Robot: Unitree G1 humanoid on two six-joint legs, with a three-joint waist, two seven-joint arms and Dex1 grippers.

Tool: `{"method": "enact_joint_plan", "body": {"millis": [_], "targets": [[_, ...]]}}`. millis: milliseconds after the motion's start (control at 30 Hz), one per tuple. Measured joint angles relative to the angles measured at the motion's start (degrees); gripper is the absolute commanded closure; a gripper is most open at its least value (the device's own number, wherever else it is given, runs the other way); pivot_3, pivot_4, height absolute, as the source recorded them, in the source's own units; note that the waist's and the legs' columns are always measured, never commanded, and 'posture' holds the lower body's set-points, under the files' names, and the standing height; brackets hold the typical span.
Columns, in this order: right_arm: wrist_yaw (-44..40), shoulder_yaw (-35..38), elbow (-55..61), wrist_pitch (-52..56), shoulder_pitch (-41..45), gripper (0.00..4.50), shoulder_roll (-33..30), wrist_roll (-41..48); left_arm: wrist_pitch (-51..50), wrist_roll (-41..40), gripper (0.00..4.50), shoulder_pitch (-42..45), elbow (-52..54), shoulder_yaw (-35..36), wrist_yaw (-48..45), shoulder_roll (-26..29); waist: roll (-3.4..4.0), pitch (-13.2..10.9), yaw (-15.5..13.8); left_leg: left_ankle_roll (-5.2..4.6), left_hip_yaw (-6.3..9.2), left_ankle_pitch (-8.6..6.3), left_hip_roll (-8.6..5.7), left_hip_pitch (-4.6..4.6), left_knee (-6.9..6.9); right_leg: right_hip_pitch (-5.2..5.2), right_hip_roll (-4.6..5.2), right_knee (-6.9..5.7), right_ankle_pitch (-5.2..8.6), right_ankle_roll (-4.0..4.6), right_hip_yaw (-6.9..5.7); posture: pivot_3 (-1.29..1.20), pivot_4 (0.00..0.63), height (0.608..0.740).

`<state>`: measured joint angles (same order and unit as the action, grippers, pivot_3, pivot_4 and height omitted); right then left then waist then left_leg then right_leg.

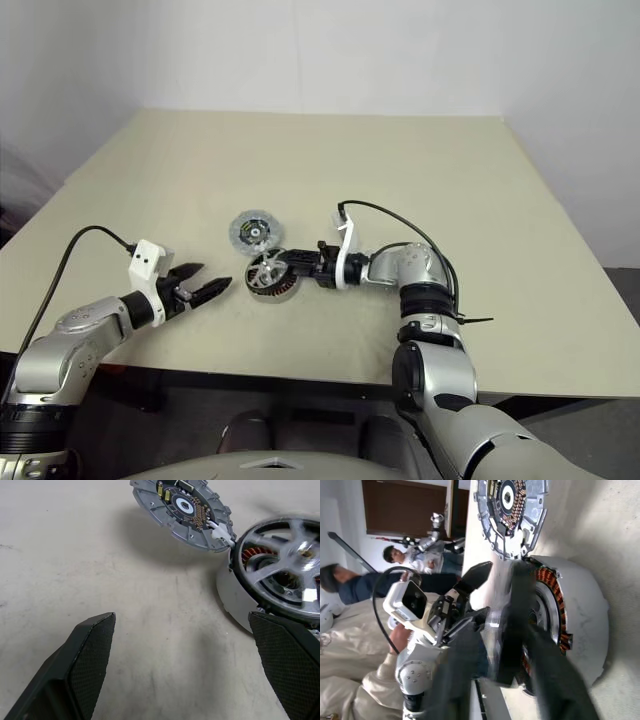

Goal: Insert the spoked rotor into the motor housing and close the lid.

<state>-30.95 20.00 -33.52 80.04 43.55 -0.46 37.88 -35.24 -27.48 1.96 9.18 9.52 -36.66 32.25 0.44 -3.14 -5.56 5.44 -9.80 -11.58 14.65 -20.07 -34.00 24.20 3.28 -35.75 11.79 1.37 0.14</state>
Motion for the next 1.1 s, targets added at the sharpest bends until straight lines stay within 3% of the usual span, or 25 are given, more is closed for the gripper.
{"method": "enact_joint_plan", "body": {"millis": [600, 1100], "targets": [[-7.80, -8.03, 9.91, -4.32, -3.98, 1.82, -2.99, 0.55, 0.02, 0.00, 0.00, 0.18, -0.03, 0.00, 0.07, 0.00, -0.02, 0.01, -0.03, 0.01, 0.10, 0.01, -0.02, -0.03, -0.01, -0.05, 0.02, 0.01, 0.00, 0.00, 0.00, 0.00, 0.000, 0.740], [-7.94, -10.30, 9.67, -12.26, -4.93, 1.82, -4.00, -1.16, 0.03, 0.17, 0.00, 0.85, -0.24, -0.05, -0.08, 0.00, -0.02, 0.01, 0.02, 0.02, 0.14, 0.02, -0.03, -0.04, -0.01, -0.05, 0.02, 0.00, 0.00, 0.00, 0.00, 0.00, 0.000, 0.740]]}}
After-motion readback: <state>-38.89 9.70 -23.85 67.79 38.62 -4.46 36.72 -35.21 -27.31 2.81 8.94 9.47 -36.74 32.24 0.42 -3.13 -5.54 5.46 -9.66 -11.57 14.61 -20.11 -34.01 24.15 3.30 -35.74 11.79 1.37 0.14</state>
